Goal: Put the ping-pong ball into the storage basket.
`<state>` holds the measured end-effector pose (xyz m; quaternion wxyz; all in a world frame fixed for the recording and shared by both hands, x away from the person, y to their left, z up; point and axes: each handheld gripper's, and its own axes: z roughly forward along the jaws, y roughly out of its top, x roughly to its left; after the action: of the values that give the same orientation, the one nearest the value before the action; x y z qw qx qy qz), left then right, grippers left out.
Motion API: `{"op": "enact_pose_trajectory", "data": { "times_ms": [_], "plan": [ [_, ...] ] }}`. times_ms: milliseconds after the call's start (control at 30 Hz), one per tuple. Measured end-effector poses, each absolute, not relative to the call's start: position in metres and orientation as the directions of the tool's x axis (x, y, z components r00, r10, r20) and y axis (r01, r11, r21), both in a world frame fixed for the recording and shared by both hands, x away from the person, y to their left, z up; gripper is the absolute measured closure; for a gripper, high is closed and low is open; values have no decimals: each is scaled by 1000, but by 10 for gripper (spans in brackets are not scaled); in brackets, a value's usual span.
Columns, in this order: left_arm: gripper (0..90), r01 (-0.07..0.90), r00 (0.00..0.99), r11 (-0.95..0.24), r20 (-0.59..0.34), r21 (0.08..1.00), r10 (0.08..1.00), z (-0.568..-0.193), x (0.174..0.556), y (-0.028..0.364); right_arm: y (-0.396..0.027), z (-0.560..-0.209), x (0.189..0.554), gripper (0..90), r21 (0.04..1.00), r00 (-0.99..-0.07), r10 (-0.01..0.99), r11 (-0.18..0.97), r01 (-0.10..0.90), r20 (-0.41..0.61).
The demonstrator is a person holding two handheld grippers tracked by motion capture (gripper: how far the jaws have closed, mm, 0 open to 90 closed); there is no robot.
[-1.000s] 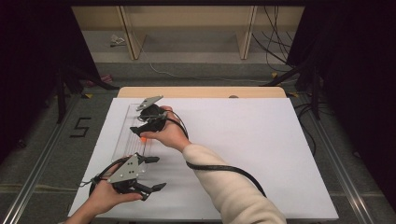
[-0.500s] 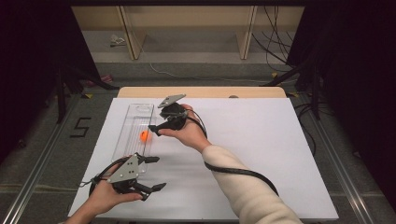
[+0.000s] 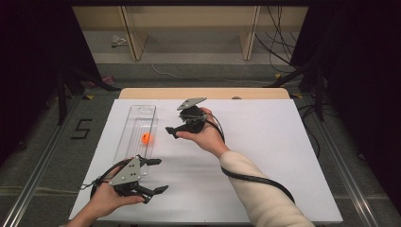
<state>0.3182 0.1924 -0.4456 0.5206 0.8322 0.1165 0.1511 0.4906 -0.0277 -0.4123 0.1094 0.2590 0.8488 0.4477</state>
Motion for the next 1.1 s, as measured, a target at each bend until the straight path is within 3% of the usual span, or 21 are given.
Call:
{"op": "enact_pose_trajectory", "data": {
  "times_ms": [1100],
  "plan": [
    [165,41,927,-430,127,902,354,-446,318,193,-116,-422,481,164,821,-756,647,377,429,98]
  ]
}}
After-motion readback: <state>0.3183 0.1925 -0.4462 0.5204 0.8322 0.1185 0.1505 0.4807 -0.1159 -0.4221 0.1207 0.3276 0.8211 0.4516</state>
